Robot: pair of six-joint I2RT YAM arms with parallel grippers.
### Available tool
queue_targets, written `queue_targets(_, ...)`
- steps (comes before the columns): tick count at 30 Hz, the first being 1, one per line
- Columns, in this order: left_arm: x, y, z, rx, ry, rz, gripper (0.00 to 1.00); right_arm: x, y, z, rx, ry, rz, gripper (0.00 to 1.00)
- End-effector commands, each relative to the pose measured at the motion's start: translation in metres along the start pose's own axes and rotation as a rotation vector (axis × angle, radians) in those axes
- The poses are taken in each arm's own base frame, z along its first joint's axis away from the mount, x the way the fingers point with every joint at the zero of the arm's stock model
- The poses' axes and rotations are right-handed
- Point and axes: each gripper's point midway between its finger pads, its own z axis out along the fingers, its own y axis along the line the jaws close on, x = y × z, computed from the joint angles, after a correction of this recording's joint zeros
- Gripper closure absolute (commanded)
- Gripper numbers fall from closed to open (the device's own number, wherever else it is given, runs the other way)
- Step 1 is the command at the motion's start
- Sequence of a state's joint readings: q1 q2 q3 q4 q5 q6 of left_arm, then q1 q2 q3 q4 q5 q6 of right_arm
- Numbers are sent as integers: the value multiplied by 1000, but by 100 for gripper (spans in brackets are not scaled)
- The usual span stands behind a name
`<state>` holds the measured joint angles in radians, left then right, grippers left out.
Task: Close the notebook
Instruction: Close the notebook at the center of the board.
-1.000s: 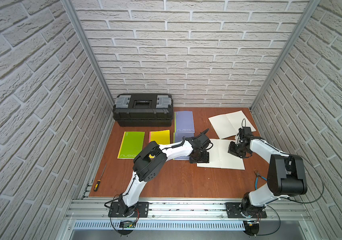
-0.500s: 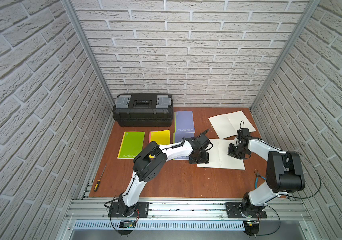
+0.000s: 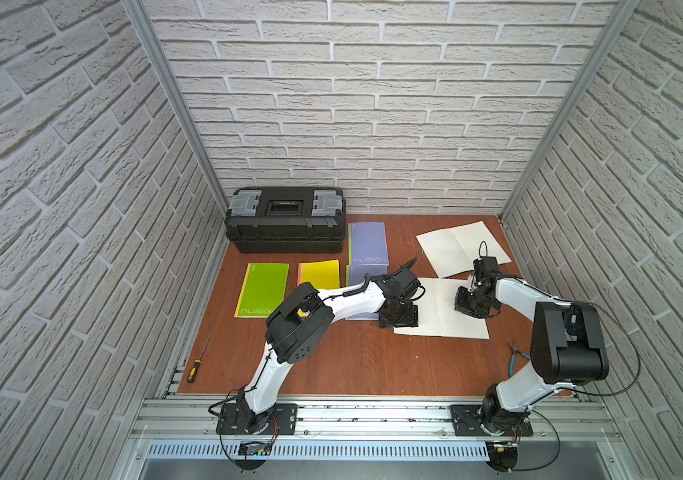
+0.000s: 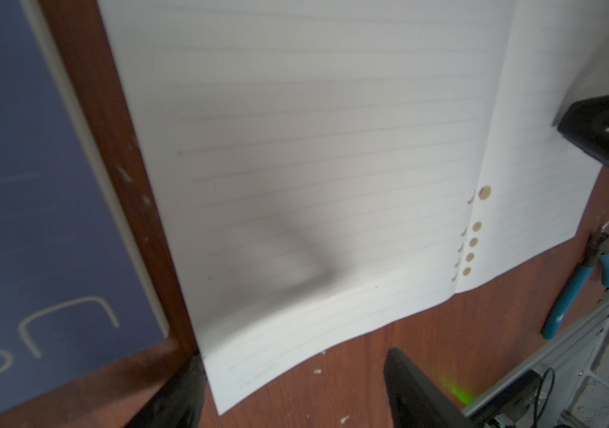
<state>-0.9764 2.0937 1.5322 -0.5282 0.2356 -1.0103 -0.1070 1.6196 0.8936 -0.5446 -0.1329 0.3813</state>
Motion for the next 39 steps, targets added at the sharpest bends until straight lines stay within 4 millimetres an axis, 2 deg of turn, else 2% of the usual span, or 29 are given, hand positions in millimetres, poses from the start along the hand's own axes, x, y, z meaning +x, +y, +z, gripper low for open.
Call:
queue_targets(1, -7, -22, -8, 103, -25, 23, 25, 6, 2, 10, 3, 26, -10, 77)
queue_targets(14, -19, -44, -40, 260, -96, 41, 25, 7, 4, 10, -2, 25, -12, 77)
queue_targets(21, -23, -52, -46, 317, -104, 41, 26, 7, 5, 8, -5, 21, -15, 77)
queue_targets(31, -24, -38, -36, 277, -89, 5, 27, 8, 6, 8, -7, 20, -17, 77)
queue_targets(39, -25, -14, -29, 178, -84, -40, 28, 8, 5, 8, -4, 19, -16, 77)
